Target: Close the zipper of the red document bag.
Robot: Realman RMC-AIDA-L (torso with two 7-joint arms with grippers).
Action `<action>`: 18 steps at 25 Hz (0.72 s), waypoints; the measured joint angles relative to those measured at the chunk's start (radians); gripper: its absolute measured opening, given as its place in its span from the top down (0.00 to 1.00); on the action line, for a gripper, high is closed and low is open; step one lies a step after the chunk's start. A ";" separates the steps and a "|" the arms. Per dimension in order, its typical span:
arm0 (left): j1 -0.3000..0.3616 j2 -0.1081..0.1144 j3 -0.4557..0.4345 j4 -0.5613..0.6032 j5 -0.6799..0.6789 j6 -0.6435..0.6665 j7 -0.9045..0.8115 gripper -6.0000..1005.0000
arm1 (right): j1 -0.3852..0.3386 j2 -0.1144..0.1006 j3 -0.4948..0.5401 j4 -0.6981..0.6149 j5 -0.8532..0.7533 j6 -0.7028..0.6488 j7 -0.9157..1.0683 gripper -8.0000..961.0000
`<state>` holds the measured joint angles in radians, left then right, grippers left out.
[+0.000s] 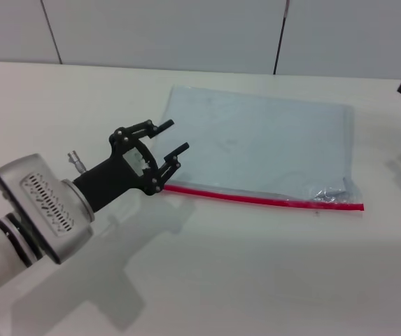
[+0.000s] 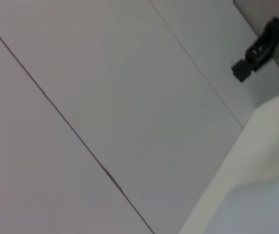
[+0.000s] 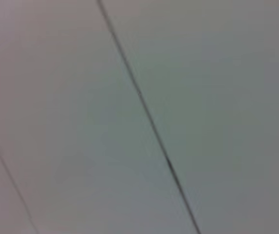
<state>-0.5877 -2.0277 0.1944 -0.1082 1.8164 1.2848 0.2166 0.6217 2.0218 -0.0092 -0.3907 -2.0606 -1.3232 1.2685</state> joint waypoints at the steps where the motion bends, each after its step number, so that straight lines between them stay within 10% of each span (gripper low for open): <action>1: 0.005 0.000 -0.005 0.000 -0.002 0.019 -0.001 0.77 | 0.000 0.001 0.001 0.004 0.003 -0.015 -0.021 0.83; 12: 0.071 0.003 -0.134 -0.003 -0.115 0.254 -0.173 0.29 | -0.066 0.011 0.003 0.227 0.245 -0.183 -0.585 0.48; 18: 0.097 0.023 -0.147 0.003 -0.164 0.319 -0.349 0.29 | -0.088 0.013 0.010 0.440 0.395 -0.204 -0.986 0.38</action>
<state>-0.4906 -2.0052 0.0473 -0.1054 1.6523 1.6039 -0.1327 0.5337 2.0347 0.0011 0.0494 -1.6659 -1.5271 0.2826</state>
